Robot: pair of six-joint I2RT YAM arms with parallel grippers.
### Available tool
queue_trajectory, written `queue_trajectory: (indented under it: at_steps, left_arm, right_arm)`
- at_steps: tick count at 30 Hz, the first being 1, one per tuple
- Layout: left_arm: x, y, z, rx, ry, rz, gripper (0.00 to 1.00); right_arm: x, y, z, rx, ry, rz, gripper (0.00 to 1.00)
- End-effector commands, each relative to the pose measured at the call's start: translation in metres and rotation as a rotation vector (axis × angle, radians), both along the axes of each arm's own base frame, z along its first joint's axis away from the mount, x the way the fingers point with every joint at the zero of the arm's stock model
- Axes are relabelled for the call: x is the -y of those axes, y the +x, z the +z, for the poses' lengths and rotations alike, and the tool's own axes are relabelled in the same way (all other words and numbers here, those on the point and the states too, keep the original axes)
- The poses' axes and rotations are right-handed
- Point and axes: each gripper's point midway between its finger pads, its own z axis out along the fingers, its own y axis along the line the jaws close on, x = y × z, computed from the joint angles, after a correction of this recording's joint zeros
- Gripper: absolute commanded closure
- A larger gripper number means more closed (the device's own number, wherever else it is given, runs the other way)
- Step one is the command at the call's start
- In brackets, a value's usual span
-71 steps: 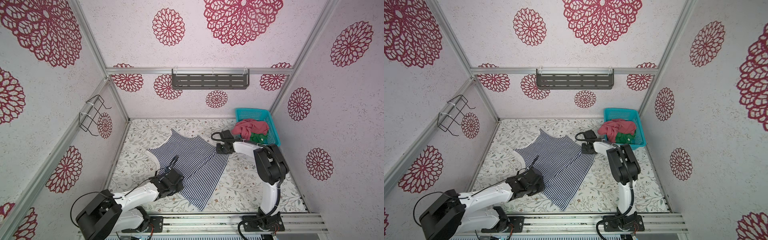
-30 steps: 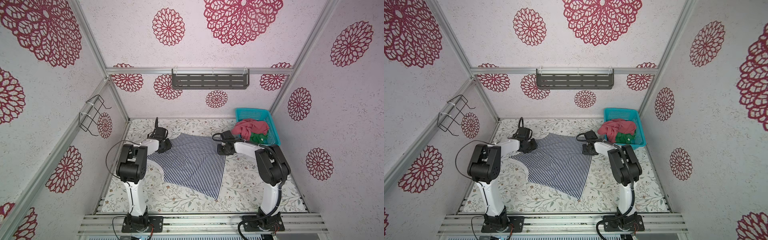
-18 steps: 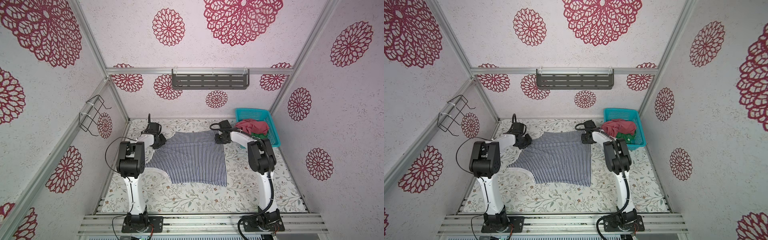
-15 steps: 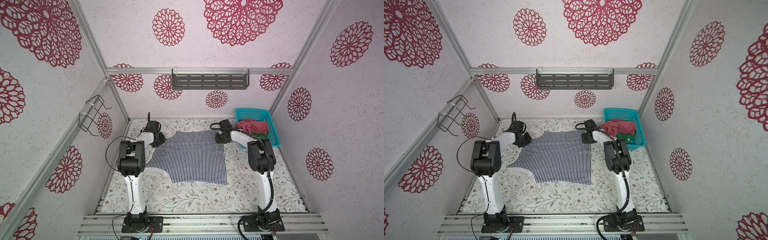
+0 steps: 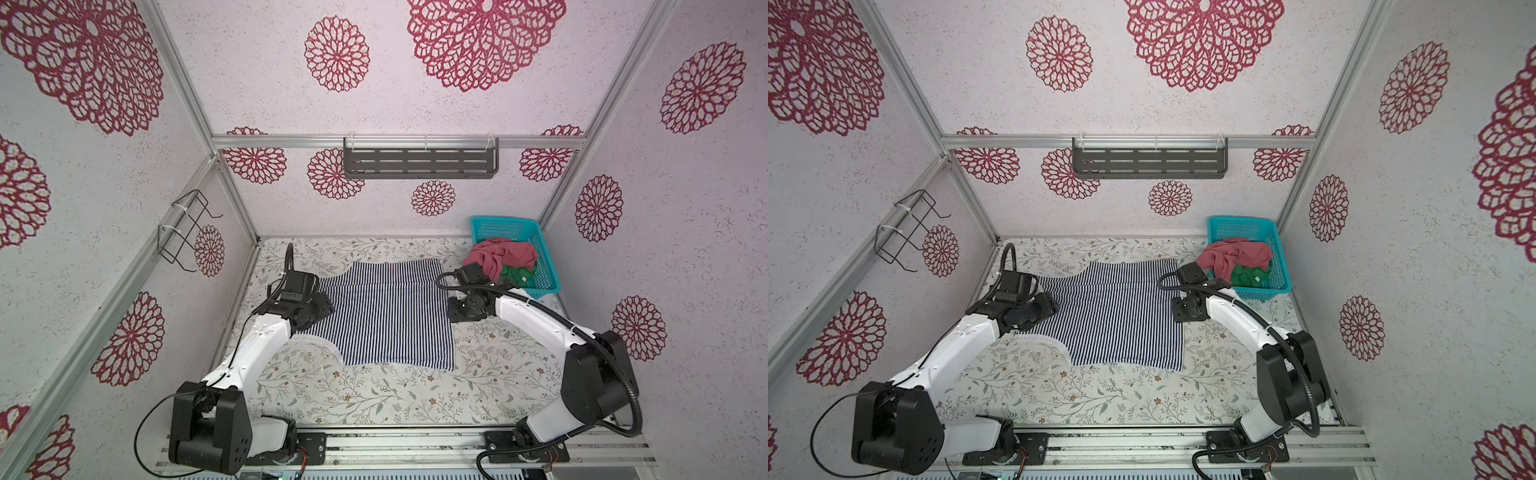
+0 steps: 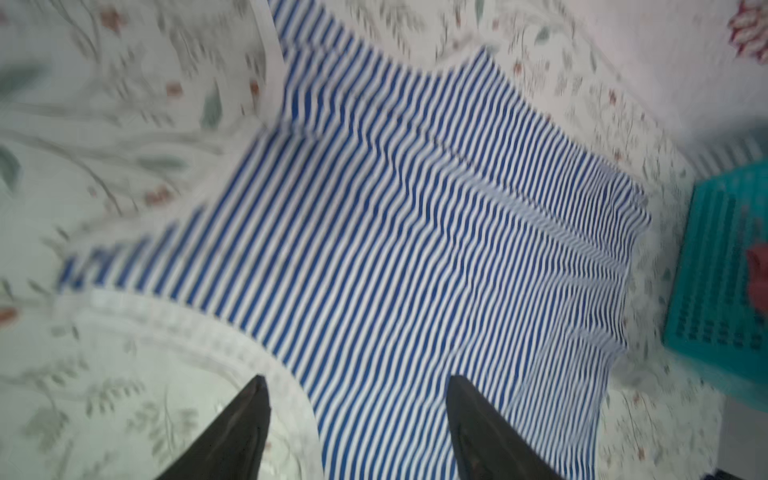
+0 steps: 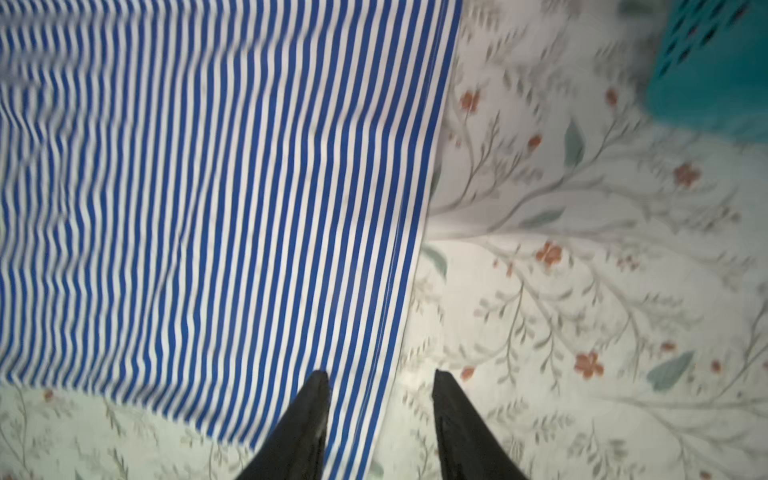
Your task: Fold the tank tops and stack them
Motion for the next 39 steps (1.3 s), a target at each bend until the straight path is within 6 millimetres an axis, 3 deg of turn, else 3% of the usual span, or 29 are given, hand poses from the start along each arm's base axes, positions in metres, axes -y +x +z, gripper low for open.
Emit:
queue_trajectory:
  at_steps: [1, 3, 9, 20, 28, 34, 39]
  left_arm:
    - [0.019, -0.056, -0.024, -0.15, -0.125, 0.064, 0.27]
    - [0.028, -0.076, -0.031, -0.172, -0.211, 0.096, 0.28]
    - [0.04, -0.095, -0.057, -0.204, -0.302, 0.169, 0.33]
    - [0.037, -0.091, -0.089, -0.194, -0.32, 0.272, 0.51]
    - [0.037, -0.087, -0.095, -0.186, -0.323, 0.287, 0.62]
    - [0.041, -0.082, -0.1, -0.185, -0.331, 0.281, 0.71]
    - [0.042, -0.08, -0.098, -0.185, -0.322, 0.274, 0.86]
  right_arm:
    - [0.005, -0.058, -0.017, -0.157, 0.018, -0.067, 0.55]
    - [0.002, -0.072, -0.021, -0.167, 0.059, -0.088, 0.52]
    - [0.012, -0.081, -0.043, -0.168, 0.033, -0.126, 0.49]
    - [0.005, -0.092, -0.049, -0.178, 0.11, -0.14, 0.51]
    - [-0.013, -0.1, -0.055, -0.197, 0.19, -0.134, 0.52]
    - [-0.011, -0.104, -0.066, -0.21, 0.176, -0.146, 0.52]
    - [-0.012, -0.102, -0.073, -0.217, 0.172, -0.157, 0.6]
